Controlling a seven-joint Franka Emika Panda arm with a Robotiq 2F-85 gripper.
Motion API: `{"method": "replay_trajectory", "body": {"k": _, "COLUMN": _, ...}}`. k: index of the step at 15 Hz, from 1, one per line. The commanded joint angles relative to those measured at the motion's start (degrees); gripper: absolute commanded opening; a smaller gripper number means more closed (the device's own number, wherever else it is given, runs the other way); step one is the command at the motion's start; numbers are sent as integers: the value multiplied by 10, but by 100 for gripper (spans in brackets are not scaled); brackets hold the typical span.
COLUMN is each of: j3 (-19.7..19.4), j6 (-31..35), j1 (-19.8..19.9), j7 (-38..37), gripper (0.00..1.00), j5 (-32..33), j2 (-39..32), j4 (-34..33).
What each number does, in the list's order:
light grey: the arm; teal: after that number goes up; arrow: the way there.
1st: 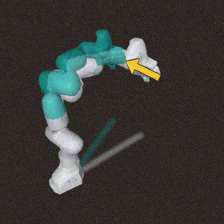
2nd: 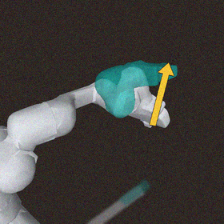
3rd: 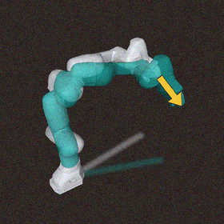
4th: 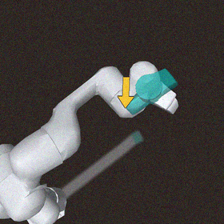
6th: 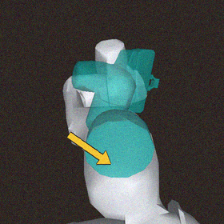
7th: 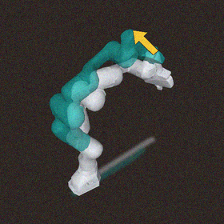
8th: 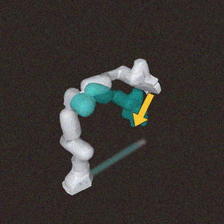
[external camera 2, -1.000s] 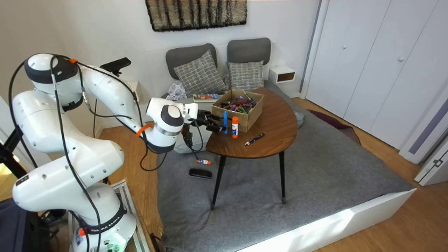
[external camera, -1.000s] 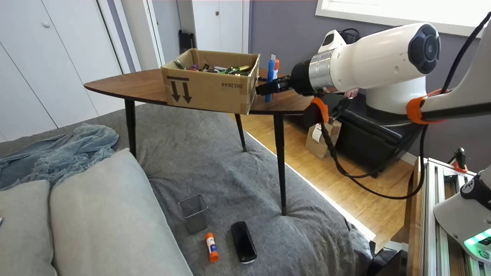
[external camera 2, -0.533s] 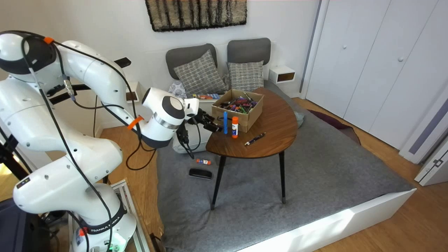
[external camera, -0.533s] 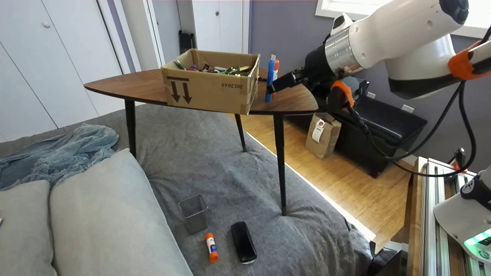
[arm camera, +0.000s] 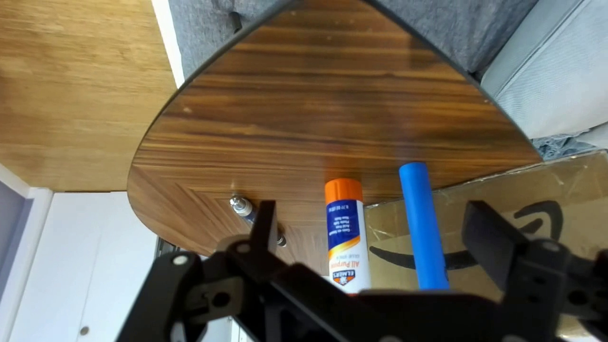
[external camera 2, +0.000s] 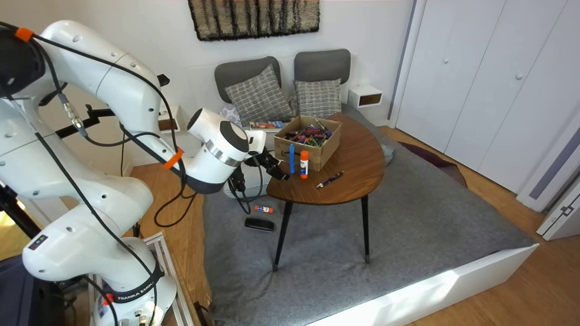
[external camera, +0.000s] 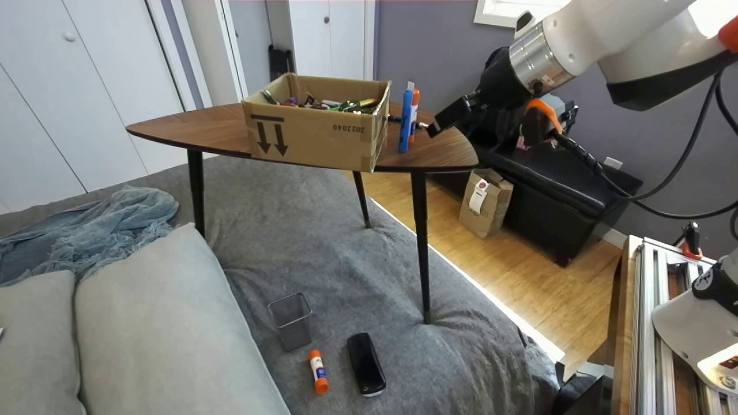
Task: Remove the blue object from the box
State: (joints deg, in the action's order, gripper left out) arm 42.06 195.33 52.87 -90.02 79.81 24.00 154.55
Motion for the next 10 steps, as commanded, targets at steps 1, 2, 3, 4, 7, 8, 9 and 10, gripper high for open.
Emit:
{"method": "replay_trajectory", "body": {"k": 1, "j3": -53, "j6": -5, "j1": -38, "j7": -44, "gripper": 100, "j5": 57, "j2": -26, "j4": -28}}
{"method": "replay_trajectory", "body": {"k": 2, "j3": -63, "j6": -3, "j1": -43, "j7": -47, "gripper": 100, "j5": 68, "j2": -31, "j4": -32}}
{"method": "replay_trajectory", "body": {"k": 3, "j3": -70, "j6": -1, "j1": -46, "j7": -54, "gripper": 100, "j5": 79, "j2": -35, "j4": -35}}
{"method": "replay_trajectory", "body": {"k": 4, "j3": -77, "j6": 5, "j1": -49, "j7": -61, "gripper": 100, "j5": 92, "j2": -36, "j4": -37}}
{"method": "replay_trajectory", "body": {"k": 7, "j3": -62, "j6": 0, "j1": -35, "j7": -25, "gripper": 100, "j5": 53, "j2": -25, "j4": -23}}
{"method": "replay_trajectory", "body": {"k": 8, "j3": -61, "j6": 0, "j1": -35, "j7": -25, "gripper": 100, "j5": 53, "j2": -25, "j4": -23}}
{"method": "replay_trajectory", "body": {"k": 9, "j3": -61, "j6": 0, "j1": -35, "j7": -25, "gripper": 100, "j5": 53, "j2": -25, "j4": -23}}
{"method": "replay_trajectory", "body": {"k": 10, "j3": -61, "j6": 0, "j1": -35, "j7": -25, "gripper": 100, "j5": 53, "j2": -25, "j4": -23}}
